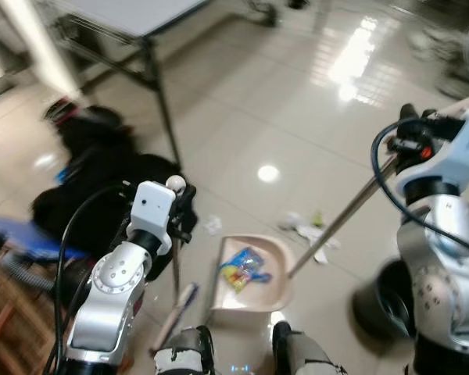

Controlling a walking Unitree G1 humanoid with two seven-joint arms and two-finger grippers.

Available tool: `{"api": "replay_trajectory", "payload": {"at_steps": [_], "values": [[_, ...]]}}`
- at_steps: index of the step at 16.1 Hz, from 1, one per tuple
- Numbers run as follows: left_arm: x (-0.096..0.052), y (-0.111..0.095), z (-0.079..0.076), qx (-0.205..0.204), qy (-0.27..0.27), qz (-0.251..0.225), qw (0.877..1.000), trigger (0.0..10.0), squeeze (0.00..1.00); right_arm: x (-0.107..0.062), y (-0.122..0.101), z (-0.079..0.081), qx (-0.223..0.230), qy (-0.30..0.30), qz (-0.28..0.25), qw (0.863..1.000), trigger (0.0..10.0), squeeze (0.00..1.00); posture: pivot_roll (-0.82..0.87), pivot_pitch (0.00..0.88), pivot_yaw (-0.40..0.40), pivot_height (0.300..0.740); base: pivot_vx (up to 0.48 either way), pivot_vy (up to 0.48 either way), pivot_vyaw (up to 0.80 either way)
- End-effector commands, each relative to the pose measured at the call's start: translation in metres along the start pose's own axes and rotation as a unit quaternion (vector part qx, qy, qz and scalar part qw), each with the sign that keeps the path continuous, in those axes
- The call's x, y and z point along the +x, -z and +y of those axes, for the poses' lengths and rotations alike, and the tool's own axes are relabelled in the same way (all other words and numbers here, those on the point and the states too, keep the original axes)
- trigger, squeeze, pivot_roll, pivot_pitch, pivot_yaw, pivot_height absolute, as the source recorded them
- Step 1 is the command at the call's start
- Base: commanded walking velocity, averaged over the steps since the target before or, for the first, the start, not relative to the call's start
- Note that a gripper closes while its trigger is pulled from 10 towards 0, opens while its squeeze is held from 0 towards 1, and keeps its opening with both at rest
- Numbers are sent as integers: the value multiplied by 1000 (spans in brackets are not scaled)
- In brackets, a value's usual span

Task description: Sweep floor

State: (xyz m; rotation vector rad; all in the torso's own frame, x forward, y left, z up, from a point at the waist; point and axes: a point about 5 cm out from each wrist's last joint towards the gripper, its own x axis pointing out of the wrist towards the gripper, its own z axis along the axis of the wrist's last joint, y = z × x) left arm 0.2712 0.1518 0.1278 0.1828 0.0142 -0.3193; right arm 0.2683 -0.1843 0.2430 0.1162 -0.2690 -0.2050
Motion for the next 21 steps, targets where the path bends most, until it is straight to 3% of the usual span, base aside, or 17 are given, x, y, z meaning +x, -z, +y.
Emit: {"api": "replay_trajectory", "payload": {"at_steps": [1, 9, 13, 17, 21], "values": [[-2, -8, -1, 1, 1, -14, 1000, 10000, 0, 1, -15, 0, -7, 0, -23, 1000, 10000, 0, 74, 176, 37, 740, 0, 0, -800], [-8, -5, 4, 8, -16, -1, 1000, 10000, 0, 17, -48, -1, -4, -11, -51, 999, 10000, 0, 65, 169, 5, 740, 0, 0, -800], [-6, -8, 1, 18, -17, -2, 1000, 10000, 0, 26, -64, 5, 14, -30, -71, 997, 10000, 0, 73, 164, 3, 740, 0, -91, 0], [-4, -9, 0, 19, -19, -3, 1000, 10000, 0, 33, -77, -7, 41, -5, -92, 995, 10000, 0, 75, 162, 5, 740, 0, -378, 0], [-2, -10, -1, 19, -19, -4, 1000, 10000, 0, 35, -83, -14, 41, 2, -101, 994, 10000, 0, 76, 160, 11, 740, 0, -380, 0]]}}
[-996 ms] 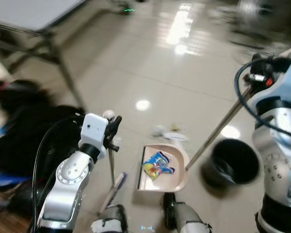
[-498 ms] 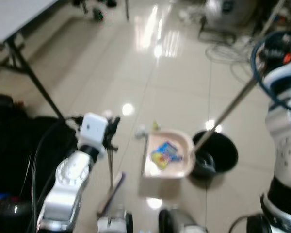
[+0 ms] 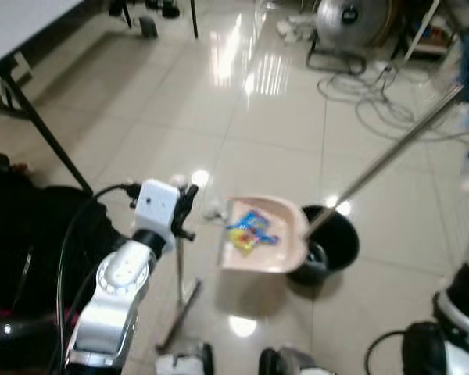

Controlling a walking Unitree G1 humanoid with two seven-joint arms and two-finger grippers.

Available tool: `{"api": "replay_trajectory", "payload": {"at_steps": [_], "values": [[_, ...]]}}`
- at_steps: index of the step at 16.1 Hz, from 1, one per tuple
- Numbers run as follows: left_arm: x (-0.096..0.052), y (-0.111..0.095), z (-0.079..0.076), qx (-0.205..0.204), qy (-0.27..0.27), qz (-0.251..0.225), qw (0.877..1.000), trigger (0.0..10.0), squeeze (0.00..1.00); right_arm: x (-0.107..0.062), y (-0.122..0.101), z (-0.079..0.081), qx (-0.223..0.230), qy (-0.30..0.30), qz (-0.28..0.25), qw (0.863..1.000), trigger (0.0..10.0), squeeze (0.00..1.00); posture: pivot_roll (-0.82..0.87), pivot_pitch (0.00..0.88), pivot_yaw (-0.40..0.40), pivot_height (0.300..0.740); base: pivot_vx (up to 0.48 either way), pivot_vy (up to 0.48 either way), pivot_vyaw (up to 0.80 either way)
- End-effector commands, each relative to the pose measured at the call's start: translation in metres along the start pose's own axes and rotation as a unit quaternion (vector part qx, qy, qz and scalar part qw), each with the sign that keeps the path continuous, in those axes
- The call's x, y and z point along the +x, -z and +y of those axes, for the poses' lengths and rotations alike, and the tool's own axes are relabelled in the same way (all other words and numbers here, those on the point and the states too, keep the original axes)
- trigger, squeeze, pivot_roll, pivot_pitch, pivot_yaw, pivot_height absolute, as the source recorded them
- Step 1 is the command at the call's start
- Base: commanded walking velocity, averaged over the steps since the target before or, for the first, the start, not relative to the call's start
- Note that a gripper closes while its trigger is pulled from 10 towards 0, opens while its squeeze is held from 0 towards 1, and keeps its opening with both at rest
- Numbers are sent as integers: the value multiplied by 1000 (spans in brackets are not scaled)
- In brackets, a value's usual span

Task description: Sweep floor

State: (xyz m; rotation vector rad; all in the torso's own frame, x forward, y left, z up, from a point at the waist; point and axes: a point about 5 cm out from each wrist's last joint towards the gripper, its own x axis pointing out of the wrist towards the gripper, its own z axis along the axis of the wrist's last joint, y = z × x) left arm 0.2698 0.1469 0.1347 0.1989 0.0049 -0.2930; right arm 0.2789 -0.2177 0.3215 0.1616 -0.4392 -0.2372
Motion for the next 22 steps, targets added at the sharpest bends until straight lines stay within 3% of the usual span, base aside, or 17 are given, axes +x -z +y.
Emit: {"api": "replay_trajectory", "payload": {"at_steps": [1, 6, 9, 18, 22], "values": [[-1, -3, 3, 11, -6, -2, 1000, 10000, 0, -1, -8, 6, 13, -12, -17, 1000, 10000, 0, 76, 159, 11, 740, 0, -382, 0], [1, -4, 2, 17, -3, -7, 1000, 10000, 0, -2, -8, 3, 16, -7, -19, 1000, 10000, 0, 74, 156, 15, 740, 0, -371, 0], [4, -5, 2, -9, 1, 0, 1000, 10000, 0, -3, -8, 1, 17, -2, -22, 1000, 10000, 0, 71, 154, 17, 740, 0, 160, 0], [5, -11, 3, 11, 4, -23, 1000, 10000, 0, -7, -5, -4, 33, 17, -20, 999, 10000, 0, 73, 143, 21, 740, 0, 53, 0], [6, -12, 3, 12, 7, -26, 1000, 10000, 0, -9, -6, -7, 33, 21, -23, 999, 10000, 0, 74, 147, 22, 740, 289, 0, -288]]}}
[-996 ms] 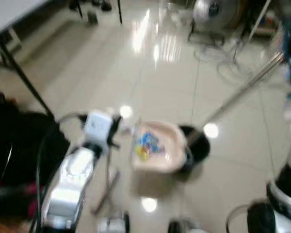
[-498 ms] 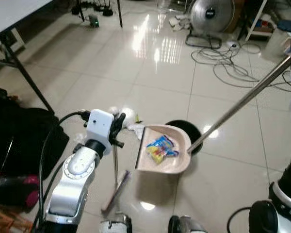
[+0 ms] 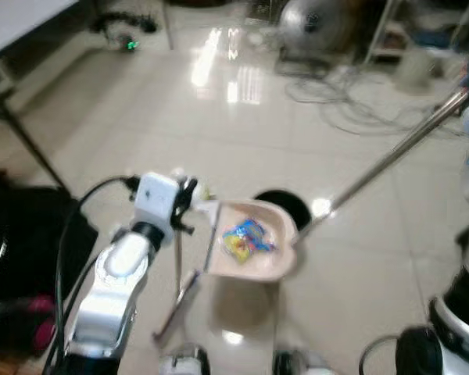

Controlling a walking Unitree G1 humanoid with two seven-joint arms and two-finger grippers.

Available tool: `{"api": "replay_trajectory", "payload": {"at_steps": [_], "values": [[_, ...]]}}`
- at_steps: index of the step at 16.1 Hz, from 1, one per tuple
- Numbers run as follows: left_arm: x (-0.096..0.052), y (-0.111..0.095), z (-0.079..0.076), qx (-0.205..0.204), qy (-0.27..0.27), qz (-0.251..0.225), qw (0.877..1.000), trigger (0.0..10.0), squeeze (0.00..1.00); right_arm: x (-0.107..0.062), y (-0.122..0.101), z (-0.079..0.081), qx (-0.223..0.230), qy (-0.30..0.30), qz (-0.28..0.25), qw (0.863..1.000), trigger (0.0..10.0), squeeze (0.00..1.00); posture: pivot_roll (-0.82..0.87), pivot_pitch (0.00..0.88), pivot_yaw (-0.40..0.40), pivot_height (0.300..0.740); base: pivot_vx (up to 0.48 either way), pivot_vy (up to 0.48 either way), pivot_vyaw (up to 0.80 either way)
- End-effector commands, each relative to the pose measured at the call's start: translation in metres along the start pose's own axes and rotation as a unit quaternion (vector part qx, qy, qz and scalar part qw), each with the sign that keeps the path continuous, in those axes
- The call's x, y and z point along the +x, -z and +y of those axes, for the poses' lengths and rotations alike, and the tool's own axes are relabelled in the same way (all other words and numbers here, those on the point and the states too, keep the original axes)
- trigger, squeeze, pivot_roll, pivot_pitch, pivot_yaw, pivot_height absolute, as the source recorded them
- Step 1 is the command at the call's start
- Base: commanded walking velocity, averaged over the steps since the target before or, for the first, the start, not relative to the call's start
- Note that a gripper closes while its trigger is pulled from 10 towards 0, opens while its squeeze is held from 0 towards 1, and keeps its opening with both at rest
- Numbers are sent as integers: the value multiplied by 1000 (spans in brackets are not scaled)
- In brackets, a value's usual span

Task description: Sweep floor

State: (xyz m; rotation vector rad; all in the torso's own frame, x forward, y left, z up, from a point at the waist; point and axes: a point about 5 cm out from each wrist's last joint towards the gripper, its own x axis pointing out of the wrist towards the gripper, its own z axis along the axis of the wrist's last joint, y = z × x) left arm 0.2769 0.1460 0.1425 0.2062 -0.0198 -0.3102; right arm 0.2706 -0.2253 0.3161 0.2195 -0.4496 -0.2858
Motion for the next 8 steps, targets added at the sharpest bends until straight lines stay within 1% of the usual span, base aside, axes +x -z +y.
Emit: {"api": "replay_trajectory", "payload": {"at_steps": [1, 8], "values": [[0, -4, 1, 6, 0, -13, 1000, 10000, 0, -1, -6, 4, 10, -9, -18, 1000, 10000, 0, 76, 147, 21, 740, 304, 0, 0], [0, -4, 3, 6, -7, -13, 1000, 10000, 0, 0, -6, 7, 8, -18, -17, 1000, 10000, 0, 77, 141, 14, 740, 342, 0, 0]]}}
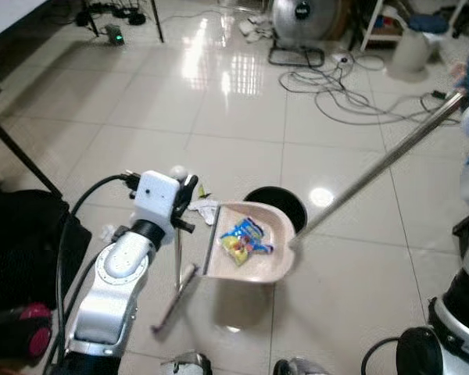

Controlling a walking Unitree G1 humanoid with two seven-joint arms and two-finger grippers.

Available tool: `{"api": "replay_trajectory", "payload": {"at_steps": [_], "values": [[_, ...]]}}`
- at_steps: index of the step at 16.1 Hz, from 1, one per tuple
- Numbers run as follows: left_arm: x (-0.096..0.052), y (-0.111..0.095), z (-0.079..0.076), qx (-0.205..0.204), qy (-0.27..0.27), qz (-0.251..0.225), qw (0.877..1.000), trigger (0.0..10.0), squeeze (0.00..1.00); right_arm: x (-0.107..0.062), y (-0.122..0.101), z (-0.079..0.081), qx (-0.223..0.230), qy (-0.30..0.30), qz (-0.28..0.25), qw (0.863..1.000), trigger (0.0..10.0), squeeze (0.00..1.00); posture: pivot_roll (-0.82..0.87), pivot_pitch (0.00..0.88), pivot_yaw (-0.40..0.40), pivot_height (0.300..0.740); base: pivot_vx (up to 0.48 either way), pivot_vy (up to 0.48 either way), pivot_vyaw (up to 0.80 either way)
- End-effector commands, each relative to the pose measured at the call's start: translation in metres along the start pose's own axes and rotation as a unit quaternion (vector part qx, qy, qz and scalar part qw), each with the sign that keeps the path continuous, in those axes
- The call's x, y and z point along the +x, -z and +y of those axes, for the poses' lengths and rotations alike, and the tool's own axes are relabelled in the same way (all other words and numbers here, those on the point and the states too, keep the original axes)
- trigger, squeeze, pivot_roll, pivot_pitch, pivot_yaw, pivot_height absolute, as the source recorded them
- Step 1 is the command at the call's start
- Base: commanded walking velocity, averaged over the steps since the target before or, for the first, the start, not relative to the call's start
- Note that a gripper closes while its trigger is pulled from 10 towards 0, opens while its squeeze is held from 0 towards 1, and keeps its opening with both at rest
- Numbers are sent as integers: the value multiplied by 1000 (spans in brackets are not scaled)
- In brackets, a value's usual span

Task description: Sweep floor

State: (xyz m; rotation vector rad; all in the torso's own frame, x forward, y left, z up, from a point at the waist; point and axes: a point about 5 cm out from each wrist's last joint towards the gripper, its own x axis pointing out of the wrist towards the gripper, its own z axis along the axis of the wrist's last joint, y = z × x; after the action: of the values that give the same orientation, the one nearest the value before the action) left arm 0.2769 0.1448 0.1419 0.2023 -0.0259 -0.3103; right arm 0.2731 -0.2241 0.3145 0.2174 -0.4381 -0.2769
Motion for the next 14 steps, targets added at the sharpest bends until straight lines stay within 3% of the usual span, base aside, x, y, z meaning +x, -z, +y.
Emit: {"api": "replay_trajectory", "payload": {"at_steps": [1, 4, 14], "values": [[0, -4, 4, 7, -6, -10, 1000, 10000, 0, -1, -9, 5, 8, -13, -24, 1000, 10000, 0, 78, 141, 14, 740, 364, 0, 0], [1, -4, 3, 6, -5, -12, 1000, 10000, 0, 0, -10, 4, 12, -7, -26, 1000, 10000, 0, 74, 136, 17, 740, 363, 0, -533], [3, -4, 4, 6, -7, -13, 1000, 10000, 0, 1, -12, 2, 9, -6, -34, 999, 10000, 0, 75, 129, 17, 740, 362, 0, 0]]}}
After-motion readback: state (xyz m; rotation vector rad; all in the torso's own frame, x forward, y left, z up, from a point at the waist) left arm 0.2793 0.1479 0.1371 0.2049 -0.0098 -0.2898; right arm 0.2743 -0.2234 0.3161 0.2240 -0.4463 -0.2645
